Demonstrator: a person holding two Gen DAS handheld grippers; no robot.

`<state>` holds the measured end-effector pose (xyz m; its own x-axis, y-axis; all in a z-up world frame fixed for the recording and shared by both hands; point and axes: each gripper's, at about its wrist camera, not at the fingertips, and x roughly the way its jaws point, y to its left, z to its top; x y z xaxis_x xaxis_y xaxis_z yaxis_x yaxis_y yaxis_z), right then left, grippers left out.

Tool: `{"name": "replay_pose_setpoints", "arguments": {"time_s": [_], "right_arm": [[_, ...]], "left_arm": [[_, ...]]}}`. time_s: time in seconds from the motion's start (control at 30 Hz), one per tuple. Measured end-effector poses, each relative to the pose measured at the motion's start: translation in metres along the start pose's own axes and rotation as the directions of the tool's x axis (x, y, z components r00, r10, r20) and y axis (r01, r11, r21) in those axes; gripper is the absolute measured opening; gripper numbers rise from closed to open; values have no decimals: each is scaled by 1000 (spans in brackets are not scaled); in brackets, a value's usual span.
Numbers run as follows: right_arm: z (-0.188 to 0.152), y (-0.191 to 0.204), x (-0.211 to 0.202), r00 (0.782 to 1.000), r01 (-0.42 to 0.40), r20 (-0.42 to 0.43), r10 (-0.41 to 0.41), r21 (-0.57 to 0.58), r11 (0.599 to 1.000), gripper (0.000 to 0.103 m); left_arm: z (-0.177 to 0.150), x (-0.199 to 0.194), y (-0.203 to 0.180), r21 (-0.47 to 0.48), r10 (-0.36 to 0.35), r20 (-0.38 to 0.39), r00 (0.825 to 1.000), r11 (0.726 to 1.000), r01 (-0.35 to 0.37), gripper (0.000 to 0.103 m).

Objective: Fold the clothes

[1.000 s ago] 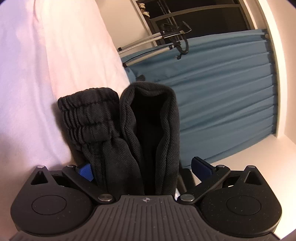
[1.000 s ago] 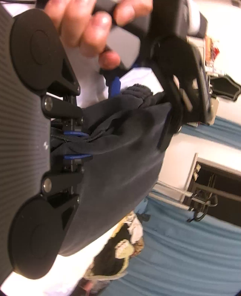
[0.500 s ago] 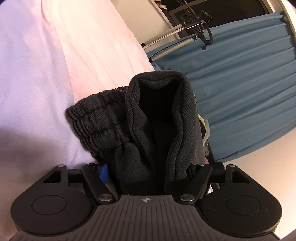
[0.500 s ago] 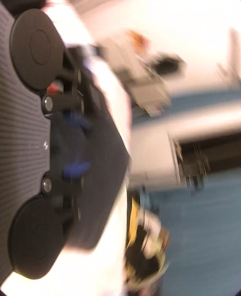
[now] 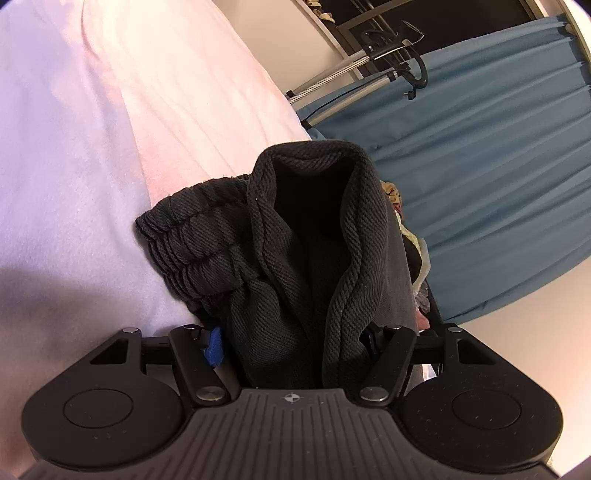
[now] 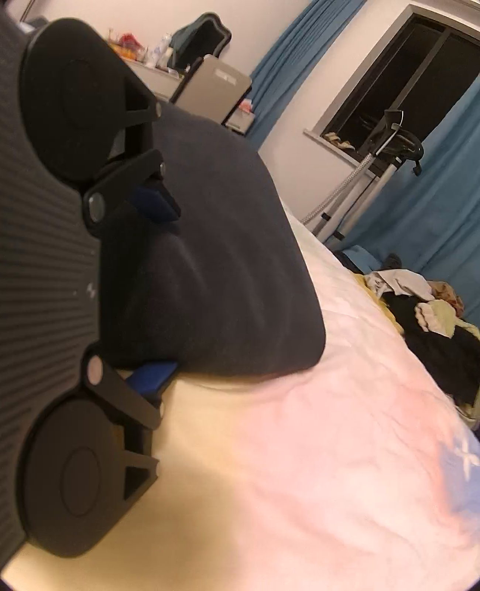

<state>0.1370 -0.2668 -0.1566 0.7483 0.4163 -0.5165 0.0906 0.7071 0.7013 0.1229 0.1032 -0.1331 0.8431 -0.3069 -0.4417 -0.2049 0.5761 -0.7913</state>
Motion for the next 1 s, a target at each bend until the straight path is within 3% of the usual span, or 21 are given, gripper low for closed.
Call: {"name": "replay_pose_setpoints", "arguments": {"time_s": [0.1,0.3,0.4,0.6,0.77,1.0], "right_arm": [[-5,1,-7,1000,-4,29,4,-2,1000,49],[-8,24,-30,995,-8,97,21,-134,991,36],[-6,43,-46,990,-19,134,46,-195,981,33],[8,73,-89,971,-64,207,119,-253,965,30],[45,56,-136,957,-68,260,130,-234,970,30],[96,34,-202,932,-76,334,144,-208,975,30]], "left_arm": [[2,3,-6,18,19,-4,1000,1000,-19,64],[6,2,-35,114,69,29,997,991,-72,41],[3,-10,-52,171,73,63,995,982,-83,35],[-3,-36,-93,223,47,99,994,972,-68,34],[-18,-44,-144,286,45,99,994,956,-72,34],[-59,-39,-235,394,-23,56,998,919,-1,34]]}}
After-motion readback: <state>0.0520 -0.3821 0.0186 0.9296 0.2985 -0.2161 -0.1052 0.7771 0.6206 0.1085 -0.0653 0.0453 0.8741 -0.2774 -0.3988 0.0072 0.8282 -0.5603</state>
